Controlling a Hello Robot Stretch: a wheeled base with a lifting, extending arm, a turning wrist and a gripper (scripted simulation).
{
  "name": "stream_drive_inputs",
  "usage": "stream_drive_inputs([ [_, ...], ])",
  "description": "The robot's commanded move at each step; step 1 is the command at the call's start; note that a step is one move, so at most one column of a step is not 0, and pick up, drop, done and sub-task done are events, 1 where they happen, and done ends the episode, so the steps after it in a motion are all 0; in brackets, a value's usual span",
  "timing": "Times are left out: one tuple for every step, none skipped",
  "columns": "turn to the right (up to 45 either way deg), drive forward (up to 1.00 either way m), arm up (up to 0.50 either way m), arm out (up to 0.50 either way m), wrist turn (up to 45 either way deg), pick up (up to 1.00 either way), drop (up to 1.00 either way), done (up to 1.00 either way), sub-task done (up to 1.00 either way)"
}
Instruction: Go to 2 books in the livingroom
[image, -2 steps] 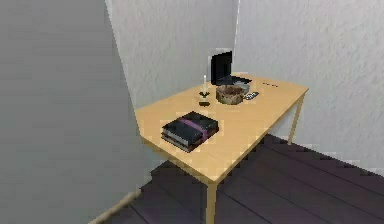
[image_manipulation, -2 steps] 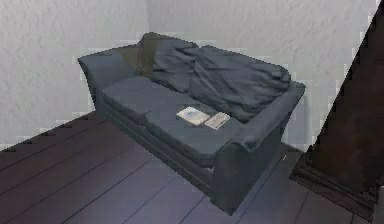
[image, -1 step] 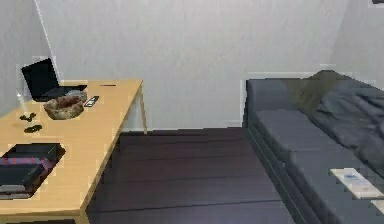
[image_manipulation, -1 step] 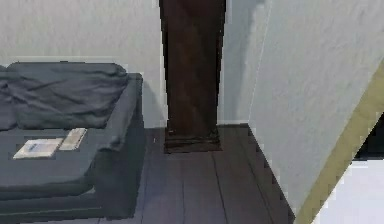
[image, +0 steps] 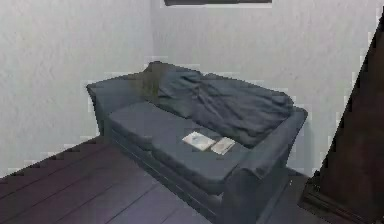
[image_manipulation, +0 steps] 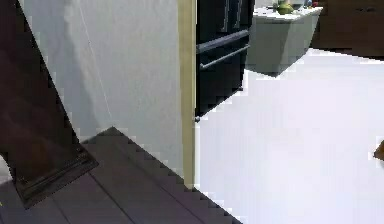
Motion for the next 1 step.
stream_drive_inputs([
  [39.0, 0.00, 0.00, 0.00, 0.0, 0.00, 0.00, 0.00, 0.00],
])
